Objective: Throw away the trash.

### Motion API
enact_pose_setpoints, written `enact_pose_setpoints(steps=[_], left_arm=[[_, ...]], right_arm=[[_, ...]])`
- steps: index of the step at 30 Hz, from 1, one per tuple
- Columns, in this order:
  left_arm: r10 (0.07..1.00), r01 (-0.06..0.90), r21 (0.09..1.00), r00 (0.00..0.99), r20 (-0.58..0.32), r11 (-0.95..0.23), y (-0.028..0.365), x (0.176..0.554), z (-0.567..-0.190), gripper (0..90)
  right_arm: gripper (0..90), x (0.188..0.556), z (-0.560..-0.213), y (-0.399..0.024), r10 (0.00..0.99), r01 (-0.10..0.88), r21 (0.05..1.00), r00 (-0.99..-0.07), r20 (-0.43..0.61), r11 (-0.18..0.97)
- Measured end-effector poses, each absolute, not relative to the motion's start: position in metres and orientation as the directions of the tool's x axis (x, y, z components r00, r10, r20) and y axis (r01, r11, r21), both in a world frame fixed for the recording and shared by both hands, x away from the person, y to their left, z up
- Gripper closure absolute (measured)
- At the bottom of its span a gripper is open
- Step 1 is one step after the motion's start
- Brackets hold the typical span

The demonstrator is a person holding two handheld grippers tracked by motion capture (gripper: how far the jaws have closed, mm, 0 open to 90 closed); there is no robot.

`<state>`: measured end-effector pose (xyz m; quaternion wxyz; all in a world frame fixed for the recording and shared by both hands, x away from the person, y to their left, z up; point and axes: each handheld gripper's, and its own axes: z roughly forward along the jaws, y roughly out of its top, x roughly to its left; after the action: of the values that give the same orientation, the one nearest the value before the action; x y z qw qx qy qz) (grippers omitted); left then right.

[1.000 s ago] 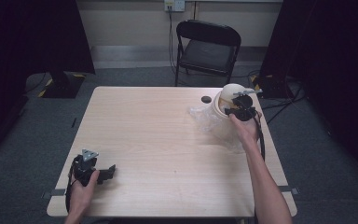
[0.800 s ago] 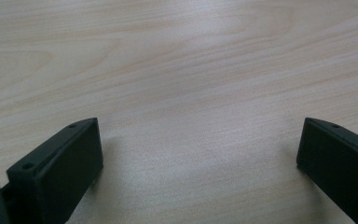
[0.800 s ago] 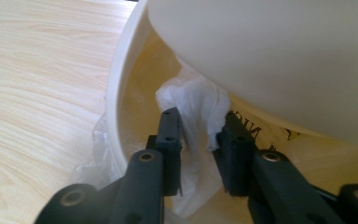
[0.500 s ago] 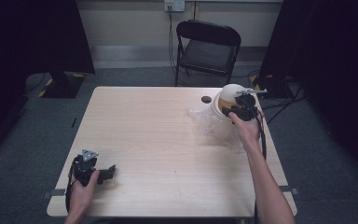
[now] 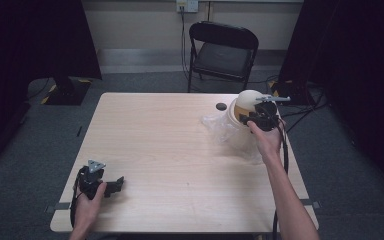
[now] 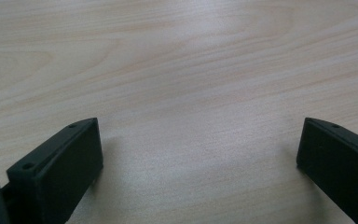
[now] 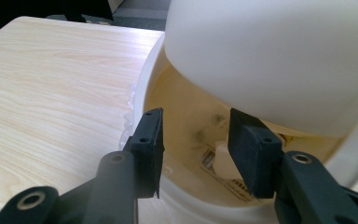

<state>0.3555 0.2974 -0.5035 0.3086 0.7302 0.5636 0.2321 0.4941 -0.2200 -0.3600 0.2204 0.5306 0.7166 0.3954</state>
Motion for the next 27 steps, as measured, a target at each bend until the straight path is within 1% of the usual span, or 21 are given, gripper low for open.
enact_pose_setpoints(steps=[1,2,4,7,9,11,12,13,14,16,19,22,23,27], left_arm=[[0.966,0.68,0.712,0.257,-0.009,-0.174,0.297,0.356,-0.503,0.0],[0.966,0.68,0.712,0.257,-0.009,-0.174,0.297,0.356,-0.503,0.0],[0.966,0.68,0.712,0.257,-0.009,-0.174,0.297,0.356,-0.503,0.0],[0.966,0.68,0.712,0.257,-0.009,-0.174,0.297,0.356,-0.503,0.0],[0.966,0.68,0.712,0.257,-0.009,-0.174,0.297,0.356,-0.503,0.0],[0.966,0.68,0.712,0.257,-0.009,-0.174,0.297,0.356,-0.503,0.0],[0.966,0.68,0.712,0.257,-0.009,-0.174,0.297,0.356,-0.503,0.0],[0.966,0.68,0.712,0.257,-0.009,-0.174,0.297,0.356,-0.503,0.0],[0.966,0.68,0.712,0.257,-0.009,-0.174,0.297,0.356,-0.503,0.0],[0.966,0.68,0.712,0.257,-0.009,-0.174,0.297,0.356,-0.503,0.0],[0.966,0.68,0.712,0.257,-0.009,-0.174,0.297,0.356,-0.503,0.0],[0.966,0.68,0.712,0.257,-0.009,-0.174,0.297,0.355,-0.503,0.0],[0.966,0.679,0.713,0.259,-0.009,-0.175,0.297,0.355,-0.503,0.0],[0.966,0.679,0.713,0.26,-0.009,-0.176,0.297,0.355,-0.503,0.0]], right_arm=[[60.2,0.492,-0.359,-0.22,0.932,0.581,0.806,-0.344,0.112,0.118],[60.2,0.492,-0.359,-0.22,0.932,0.581,0.806,-0.344,0.112,0.118],[64.8,0.488,-0.361,-0.219,0.926,0.571,0.813,-0.357,0.121,0.113],[64.6,0.483,-0.362,-0.215,0.92,0.562,0.819,-0.372,0.125,0.116],[61.8,0.477,-0.361,-0.212,0.913,0.549,0.83,-0.382,0.14,0.102],[61.4,0.474,-0.36,-0.21,0.909,0.538,0.837,-0.392,0.143,0.101],[59.0,0.468,-0.36,-0.205,0.902,0.527,0.842,-0.412,0.132,0.118],[59.0,0.468,-0.36,-0.205,0.902,0.527,0.842,-0.412,0.132,0.118],[56.4,0.462,-0.36,-0.202,0.901,0.521,0.845,-0.414,0.127,0.12],[54.7,0.457,-0.36,-0.201,0.896,0.514,0.848,-0.427,0.122,0.13],[49.8,0.447,-0.362,-0.197,0.886,0.506,0.847,-0.452,0.103,0.16],[47.9,0.441,-0.364,-0.195,0.879,0.505,0.847,-0.464,0.105,0.166],[43.5,0.432,-0.37,-0.193,0.871,0.505,0.847,-0.477,0.114,0.166],[36.5,0.419,-0.386,-0.187,0.866,0.522,0.833,-0.486,0.116,0.182]])
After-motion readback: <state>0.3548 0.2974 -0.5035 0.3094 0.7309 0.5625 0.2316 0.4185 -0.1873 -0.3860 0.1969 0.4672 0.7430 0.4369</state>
